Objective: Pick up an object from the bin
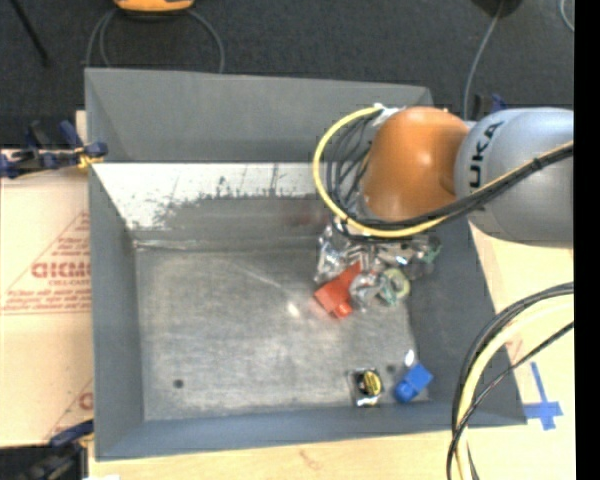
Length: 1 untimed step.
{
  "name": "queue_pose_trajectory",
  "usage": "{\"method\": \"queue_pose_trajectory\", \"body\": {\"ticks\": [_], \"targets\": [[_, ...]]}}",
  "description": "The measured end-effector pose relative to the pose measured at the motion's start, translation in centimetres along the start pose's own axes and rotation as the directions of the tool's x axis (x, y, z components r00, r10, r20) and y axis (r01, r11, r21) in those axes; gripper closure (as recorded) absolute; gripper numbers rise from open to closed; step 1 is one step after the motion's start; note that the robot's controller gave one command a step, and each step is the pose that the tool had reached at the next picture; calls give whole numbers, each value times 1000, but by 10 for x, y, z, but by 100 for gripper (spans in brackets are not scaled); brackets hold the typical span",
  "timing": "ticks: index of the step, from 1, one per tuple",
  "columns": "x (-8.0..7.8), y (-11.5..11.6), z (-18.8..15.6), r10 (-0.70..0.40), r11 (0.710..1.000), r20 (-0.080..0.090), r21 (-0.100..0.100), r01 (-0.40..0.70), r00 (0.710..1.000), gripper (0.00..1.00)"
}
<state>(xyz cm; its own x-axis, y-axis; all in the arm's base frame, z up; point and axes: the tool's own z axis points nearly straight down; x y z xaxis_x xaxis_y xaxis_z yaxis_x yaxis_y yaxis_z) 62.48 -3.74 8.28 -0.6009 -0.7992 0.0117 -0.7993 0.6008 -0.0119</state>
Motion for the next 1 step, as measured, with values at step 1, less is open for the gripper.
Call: {"method": "queue_pose_trajectory", "body": {"ticks": [1], "targets": [[1,-2,-148,-43,999,19,0,43,999,100]]}}
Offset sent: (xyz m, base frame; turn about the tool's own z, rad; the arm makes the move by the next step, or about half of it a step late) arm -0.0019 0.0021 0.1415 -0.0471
